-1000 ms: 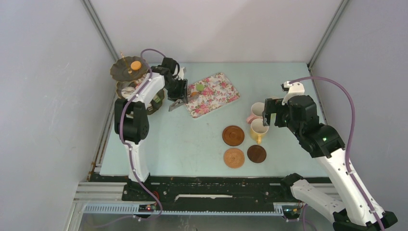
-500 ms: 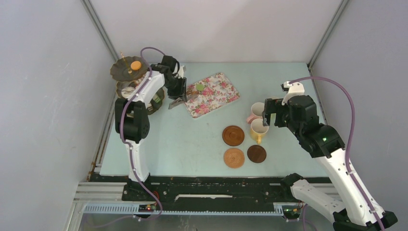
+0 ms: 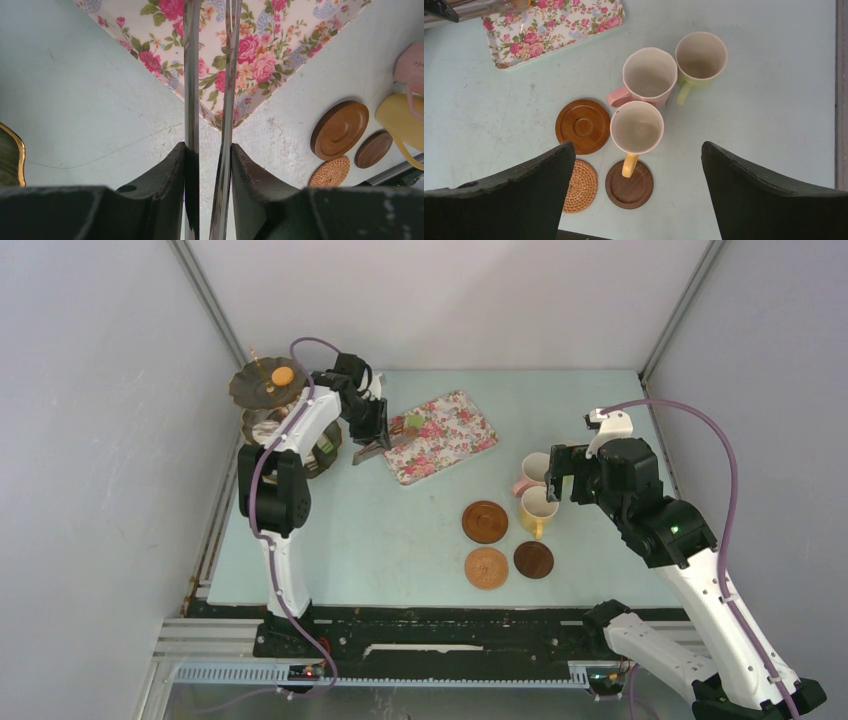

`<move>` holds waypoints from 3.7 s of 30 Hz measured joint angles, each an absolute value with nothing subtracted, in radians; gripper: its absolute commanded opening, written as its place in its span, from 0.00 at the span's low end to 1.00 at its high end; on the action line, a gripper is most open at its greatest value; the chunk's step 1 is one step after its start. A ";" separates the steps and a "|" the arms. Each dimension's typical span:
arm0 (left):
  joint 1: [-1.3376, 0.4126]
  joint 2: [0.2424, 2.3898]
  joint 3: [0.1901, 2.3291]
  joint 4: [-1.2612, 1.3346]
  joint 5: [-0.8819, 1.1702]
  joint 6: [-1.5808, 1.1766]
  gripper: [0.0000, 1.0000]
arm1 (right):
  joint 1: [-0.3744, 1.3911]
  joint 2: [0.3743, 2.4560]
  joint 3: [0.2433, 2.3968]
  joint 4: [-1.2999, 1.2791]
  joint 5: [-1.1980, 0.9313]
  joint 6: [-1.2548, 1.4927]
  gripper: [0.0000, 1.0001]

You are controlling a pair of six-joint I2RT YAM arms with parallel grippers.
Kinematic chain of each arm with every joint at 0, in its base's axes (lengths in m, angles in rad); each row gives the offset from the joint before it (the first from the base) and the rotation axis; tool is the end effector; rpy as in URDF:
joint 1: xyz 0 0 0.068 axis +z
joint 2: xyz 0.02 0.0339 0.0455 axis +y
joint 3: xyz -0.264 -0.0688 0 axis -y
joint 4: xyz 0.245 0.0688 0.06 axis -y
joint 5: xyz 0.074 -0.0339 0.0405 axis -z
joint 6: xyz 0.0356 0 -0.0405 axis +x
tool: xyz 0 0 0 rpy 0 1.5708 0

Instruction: Serve the afternoon tea

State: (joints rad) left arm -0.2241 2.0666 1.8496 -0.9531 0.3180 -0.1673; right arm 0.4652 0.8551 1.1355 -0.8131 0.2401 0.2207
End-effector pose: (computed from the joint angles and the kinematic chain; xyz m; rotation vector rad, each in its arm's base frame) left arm 0.4264 -0.1086 0.2523 0.1683 2.7569 -0.5432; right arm 0.1460 0.0638 0.3830 -0.1117 2.0878 0.1637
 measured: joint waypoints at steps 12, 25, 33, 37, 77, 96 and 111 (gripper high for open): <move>-0.222 2.067 1.850 -0.953 0.366 -0.208 0.34 | 0.469 0.855 1.136 -0.813 0.240 0.221 1.00; -0.222 2.059 1.845 -0.945 0.397 -0.245 0.33 | 0.472 0.854 1.136 -0.813 0.240 0.220 1.00; -0.222 2.035 1.840 -0.942 0.397 -0.273 0.33 | 0.480 0.853 1.136 -0.813 0.240 0.220 1.00; -0.220 2.015 1.825 -0.942 0.397 -0.284 0.32 | 0.488 0.850 1.136 -0.813 0.240 0.220 1.00; -0.130 1.542 1.853 -1.012 0.403 -0.401 0.30 | 0.561 0.824 1.136 -0.812 0.163 0.272 1.00; 0.025 1.267 1.850 -1.159 0.131 -0.455 0.31 | 0.646 0.824 1.136 -0.812 0.193 0.250 1.00; 0.046 1.342 1.779 -1.158 0.043 -0.456 0.36 | 0.647 0.830 1.136 -0.807 0.213 0.234 1.00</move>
